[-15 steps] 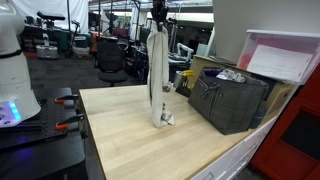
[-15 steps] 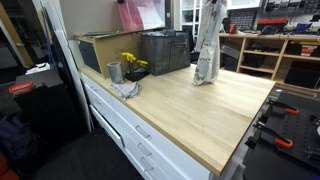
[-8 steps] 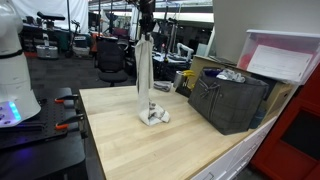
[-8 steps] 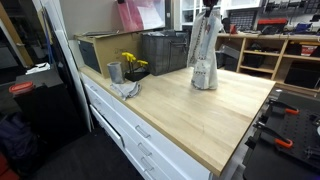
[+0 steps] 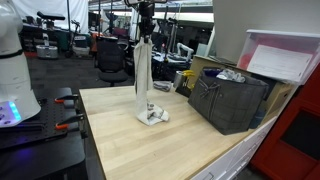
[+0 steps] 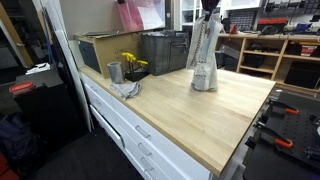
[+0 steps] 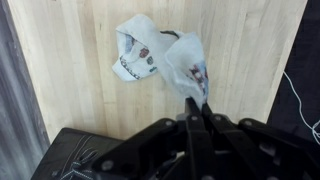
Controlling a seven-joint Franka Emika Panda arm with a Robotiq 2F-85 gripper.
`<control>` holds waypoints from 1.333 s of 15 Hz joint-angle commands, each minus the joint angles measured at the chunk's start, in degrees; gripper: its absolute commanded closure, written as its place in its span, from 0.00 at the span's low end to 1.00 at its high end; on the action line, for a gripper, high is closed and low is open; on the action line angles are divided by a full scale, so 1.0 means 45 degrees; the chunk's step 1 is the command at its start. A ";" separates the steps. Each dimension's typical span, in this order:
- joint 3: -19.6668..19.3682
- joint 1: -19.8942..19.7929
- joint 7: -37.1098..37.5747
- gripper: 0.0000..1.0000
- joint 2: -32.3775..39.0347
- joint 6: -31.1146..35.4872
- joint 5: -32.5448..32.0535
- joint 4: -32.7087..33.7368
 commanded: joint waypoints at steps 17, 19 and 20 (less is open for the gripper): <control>-0.2158 -0.3377 0.4539 0.99 -0.0378 0.0507 -0.1090 0.0469; -0.2115 -0.3566 0.5115 0.99 -0.0386 0.0530 -0.1555 0.0350; -0.2098 -0.3633 0.5436 0.99 -0.0388 0.0501 -0.1800 0.0309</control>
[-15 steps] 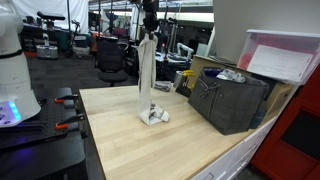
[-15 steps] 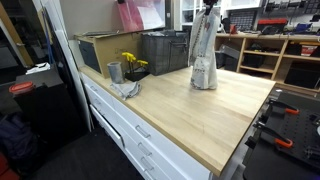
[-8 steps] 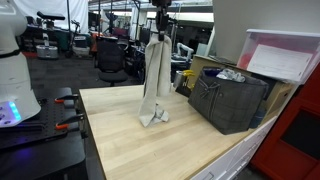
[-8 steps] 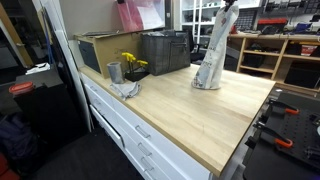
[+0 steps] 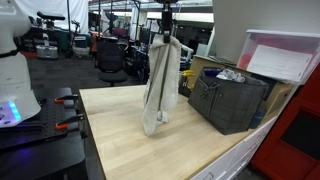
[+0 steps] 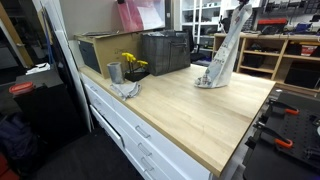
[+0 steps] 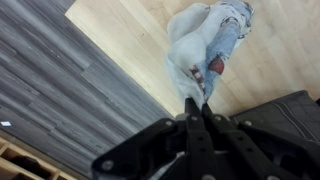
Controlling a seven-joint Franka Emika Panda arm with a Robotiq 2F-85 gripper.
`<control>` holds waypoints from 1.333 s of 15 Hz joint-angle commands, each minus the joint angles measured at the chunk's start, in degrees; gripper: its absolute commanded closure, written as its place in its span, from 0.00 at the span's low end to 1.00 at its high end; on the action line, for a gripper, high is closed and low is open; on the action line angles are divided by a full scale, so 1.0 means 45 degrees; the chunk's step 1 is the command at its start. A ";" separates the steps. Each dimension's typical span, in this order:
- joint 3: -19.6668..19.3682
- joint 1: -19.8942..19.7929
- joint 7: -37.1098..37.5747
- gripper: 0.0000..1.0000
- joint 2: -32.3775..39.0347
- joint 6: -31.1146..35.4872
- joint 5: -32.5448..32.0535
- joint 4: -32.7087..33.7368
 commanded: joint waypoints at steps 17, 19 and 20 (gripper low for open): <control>0.1428 0.1916 0.0433 0.00 -0.0071 0.1426 0.0780 -0.1024; 0.1474 0.2260 -0.0504 0.00 0.0185 0.1990 0.1303 -0.1496; 0.1440 0.2388 -0.1039 0.00 0.0429 0.2205 0.1553 -0.1689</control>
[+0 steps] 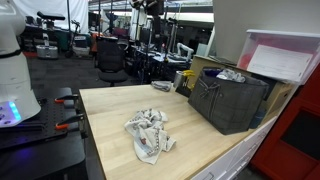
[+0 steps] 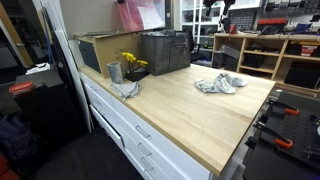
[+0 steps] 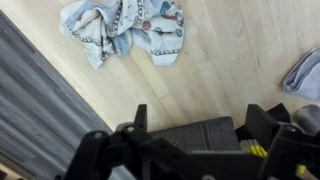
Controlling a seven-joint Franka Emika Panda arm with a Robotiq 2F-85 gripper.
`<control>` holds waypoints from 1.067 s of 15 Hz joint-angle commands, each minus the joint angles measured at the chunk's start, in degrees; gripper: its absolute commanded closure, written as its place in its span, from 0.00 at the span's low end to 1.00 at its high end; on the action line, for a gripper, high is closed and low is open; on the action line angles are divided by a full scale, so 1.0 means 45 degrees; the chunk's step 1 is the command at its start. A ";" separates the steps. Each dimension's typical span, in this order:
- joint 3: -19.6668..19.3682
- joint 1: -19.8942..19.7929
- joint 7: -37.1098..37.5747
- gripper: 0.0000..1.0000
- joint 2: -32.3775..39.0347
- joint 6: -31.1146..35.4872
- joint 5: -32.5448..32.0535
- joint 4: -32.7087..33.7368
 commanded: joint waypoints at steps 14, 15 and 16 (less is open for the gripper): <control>-0.0386 0.0158 -0.2581 0.00 0.3674 0.0121 0.2057 -0.0194; -0.0439 0.0130 -0.2725 0.00 0.4200 0.0010 0.2364 -0.0008; -0.0475 0.0080 -0.2805 0.00 0.4796 0.0098 0.2544 0.0166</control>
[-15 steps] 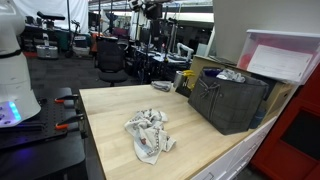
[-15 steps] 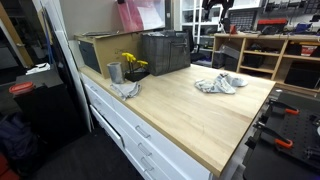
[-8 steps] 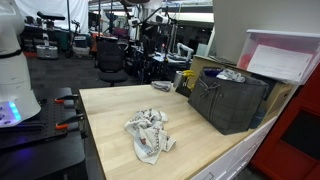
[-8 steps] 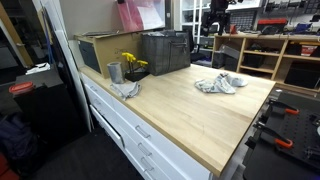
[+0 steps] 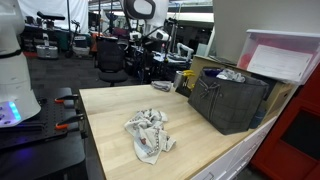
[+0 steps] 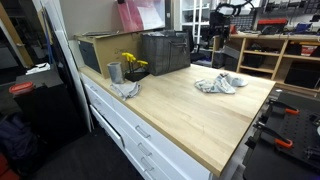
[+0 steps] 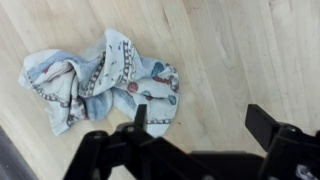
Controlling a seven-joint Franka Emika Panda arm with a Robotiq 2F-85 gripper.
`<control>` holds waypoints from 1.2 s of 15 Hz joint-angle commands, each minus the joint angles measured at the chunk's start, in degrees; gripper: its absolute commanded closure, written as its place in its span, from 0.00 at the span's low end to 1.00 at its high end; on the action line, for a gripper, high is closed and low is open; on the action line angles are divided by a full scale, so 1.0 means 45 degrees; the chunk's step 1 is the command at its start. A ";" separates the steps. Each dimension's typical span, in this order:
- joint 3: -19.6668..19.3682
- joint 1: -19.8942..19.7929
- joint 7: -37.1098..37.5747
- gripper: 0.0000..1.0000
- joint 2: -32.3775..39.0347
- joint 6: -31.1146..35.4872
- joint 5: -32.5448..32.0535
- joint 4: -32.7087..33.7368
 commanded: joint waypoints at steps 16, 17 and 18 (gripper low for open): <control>0.0053 -0.0578 -0.0395 0.00 0.8059 -0.0051 0.0842 0.5567; -0.0008 -0.0527 -0.0383 0.00 0.8321 -0.0070 0.0621 0.5773; -0.0055 -0.0504 -0.0348 0.00 0.8540 -0.0066 0.0460 0.5947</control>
